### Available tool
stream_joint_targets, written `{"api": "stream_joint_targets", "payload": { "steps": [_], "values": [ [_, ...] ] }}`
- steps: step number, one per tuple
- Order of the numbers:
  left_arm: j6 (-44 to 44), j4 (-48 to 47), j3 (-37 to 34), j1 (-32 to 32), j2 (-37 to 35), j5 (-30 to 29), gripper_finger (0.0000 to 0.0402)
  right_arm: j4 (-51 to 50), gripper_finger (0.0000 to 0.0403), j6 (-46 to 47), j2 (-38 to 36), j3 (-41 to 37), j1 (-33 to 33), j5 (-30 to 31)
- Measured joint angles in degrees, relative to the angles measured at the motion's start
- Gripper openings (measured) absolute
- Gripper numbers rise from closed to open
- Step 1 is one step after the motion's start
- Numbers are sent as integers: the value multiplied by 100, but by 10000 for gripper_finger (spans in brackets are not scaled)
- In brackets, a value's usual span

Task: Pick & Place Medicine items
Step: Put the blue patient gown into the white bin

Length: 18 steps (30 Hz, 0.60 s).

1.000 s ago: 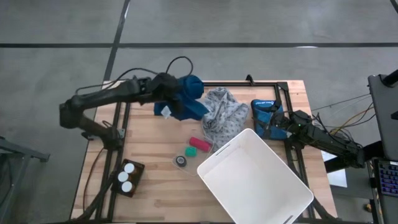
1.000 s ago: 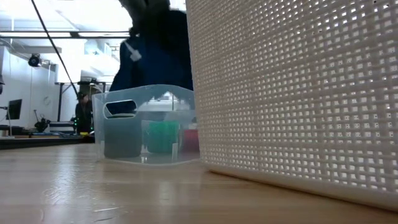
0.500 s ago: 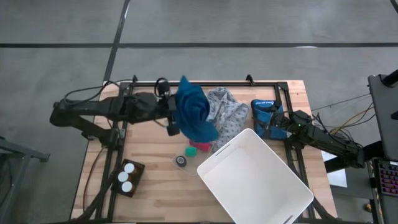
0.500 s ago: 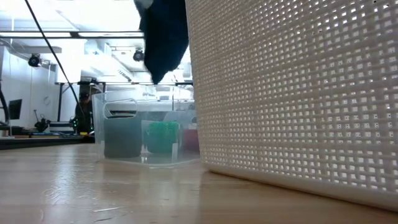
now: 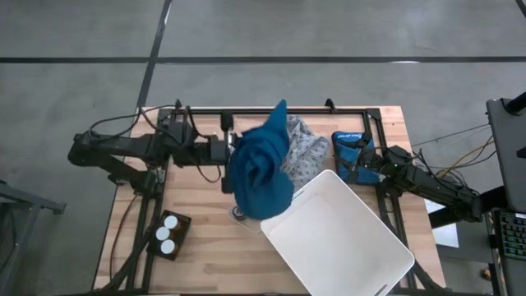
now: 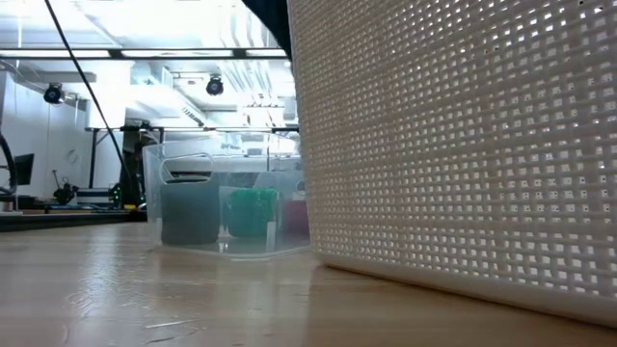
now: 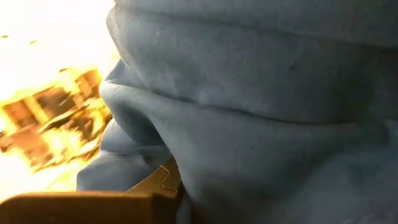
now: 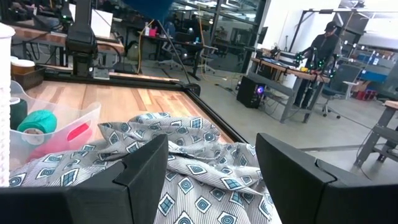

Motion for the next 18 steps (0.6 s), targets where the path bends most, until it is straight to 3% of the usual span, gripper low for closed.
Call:
{"api": "stream_joint_targets", "payload": {
  "steps": [5, 9, 18],
  "values": [
    [-119, 1234, 0, 5, 402, 1041, 116, 1, 240, -7, 0, 0, 0, 0],
    [-339, 2266, 21, -27, 863, 1500, 116, 0, 240, 1, -2, 1, 2, 0],
    [-1174, 2437, 555, -33, 1656, 1819, 116, 0, 240, 1, -2, -1, 0, 0]
  ]
}}
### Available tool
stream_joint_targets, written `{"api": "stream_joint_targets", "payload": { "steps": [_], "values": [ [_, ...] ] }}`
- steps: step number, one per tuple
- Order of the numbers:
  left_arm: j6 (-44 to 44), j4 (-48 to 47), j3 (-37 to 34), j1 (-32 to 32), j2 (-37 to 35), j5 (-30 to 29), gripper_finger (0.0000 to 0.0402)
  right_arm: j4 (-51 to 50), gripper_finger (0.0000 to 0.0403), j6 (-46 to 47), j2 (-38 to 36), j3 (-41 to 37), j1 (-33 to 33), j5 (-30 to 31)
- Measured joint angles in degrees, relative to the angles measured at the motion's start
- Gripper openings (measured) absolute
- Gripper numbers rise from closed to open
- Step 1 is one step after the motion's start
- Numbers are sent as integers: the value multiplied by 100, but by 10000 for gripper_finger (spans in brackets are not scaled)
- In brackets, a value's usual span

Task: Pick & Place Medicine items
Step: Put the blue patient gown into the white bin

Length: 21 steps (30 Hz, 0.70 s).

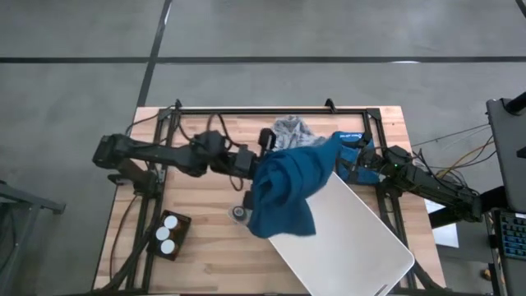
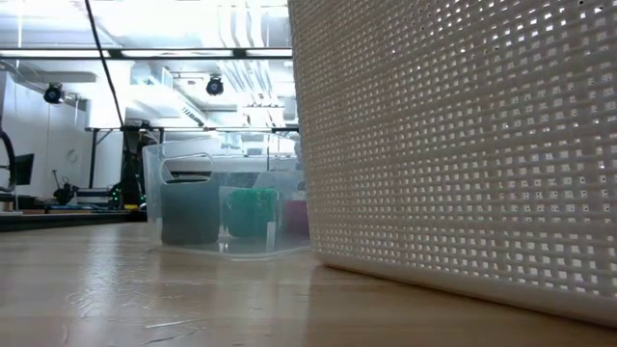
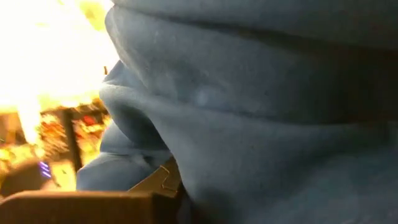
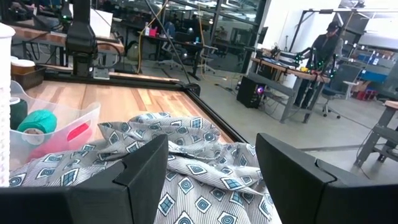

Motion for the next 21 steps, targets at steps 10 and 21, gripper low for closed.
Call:
{"api": "stream_joint_targets", "payload": {
  "steps": [10, 21],
  "values": [
    [-237, -774, 444, -125, 544, 157, 116, 1, 240, -9, 0, 1, 2, -1],
    [-240, -1494, 419, -540, 604, 158, 116, 0, 240, 3, 2, 2, 2, 0]
  ]
}}
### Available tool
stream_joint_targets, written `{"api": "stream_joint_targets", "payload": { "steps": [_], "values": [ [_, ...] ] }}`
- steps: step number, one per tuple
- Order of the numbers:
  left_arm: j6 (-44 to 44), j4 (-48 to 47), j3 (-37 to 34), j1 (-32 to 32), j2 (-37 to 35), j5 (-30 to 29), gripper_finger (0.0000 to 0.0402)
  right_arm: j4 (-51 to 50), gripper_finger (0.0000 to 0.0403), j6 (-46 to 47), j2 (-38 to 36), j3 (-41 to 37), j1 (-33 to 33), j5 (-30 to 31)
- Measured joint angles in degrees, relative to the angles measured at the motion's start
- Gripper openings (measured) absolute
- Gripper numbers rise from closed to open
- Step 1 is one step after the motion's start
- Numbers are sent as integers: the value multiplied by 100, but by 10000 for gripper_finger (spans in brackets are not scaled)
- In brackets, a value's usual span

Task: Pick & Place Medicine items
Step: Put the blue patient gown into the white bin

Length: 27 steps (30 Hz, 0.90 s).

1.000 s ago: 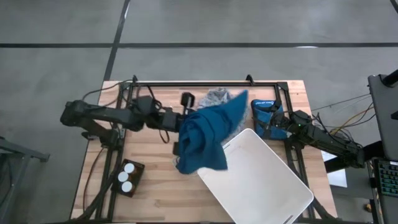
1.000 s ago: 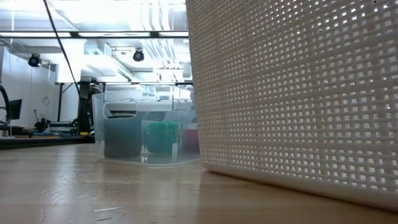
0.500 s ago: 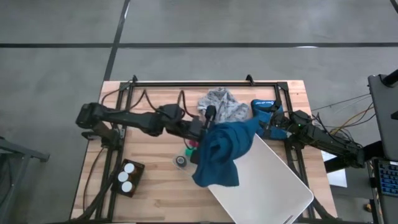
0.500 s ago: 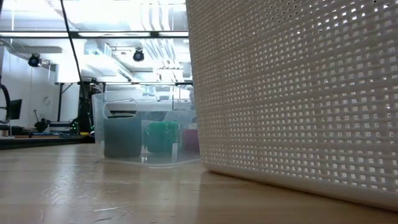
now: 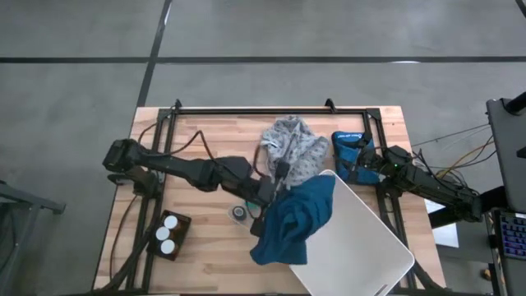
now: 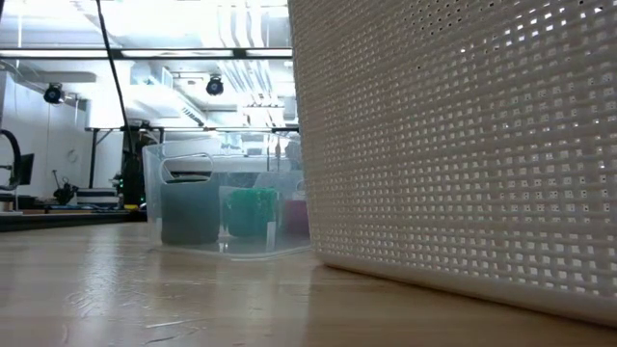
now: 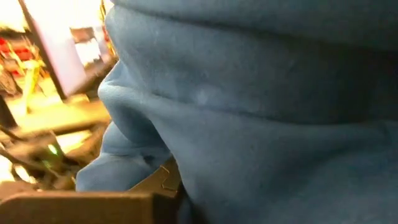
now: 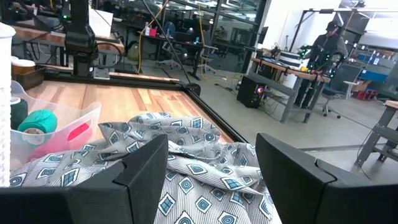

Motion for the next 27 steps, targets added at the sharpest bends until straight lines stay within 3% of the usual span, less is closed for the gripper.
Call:
{"api": "stream_joint_targets", "payload": {
  "steps": [15, 27],
  "values": [
    [177, -1255, 2, -80, 233, -465, 116, -1, 240, -1, 1, -2, -2, 0],
    [334, -713, 42, -85, 1031, -614, 116, 10, 240, 0, 22, 0, 0, 0]
  ]
}}
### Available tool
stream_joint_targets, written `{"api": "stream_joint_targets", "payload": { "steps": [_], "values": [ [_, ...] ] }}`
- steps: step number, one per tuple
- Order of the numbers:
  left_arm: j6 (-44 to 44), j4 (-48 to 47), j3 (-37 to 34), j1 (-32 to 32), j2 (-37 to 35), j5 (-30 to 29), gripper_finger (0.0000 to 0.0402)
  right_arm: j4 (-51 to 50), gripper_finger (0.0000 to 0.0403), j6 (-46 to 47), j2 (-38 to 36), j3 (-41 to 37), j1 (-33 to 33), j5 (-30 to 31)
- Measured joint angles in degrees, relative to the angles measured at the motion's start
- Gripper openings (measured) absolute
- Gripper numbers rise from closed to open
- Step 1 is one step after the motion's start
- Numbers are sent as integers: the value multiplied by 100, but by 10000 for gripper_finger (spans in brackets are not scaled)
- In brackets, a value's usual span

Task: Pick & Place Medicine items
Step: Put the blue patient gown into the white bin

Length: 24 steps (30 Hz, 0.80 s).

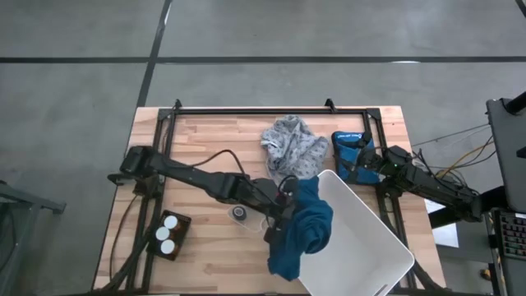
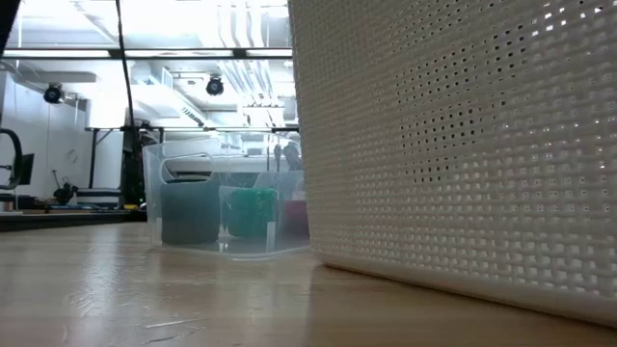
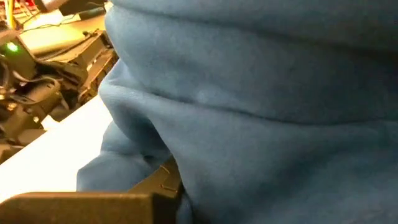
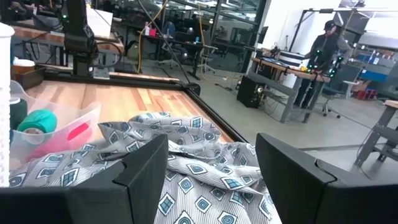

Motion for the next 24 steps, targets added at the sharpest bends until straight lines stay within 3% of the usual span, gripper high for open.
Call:
{"api": "stream_joint_targets", "payload": {
  "steps": [18, 24],
  "values": [
    [359, -115, 0, 15, 516, -212, 116, -7, 240, 0, 104, -2, -2, 0],
    [447, -138, 0, 15, 516, -211, 141, -10, 240, -5, 120, -2, -2, -2]
  ]
}}
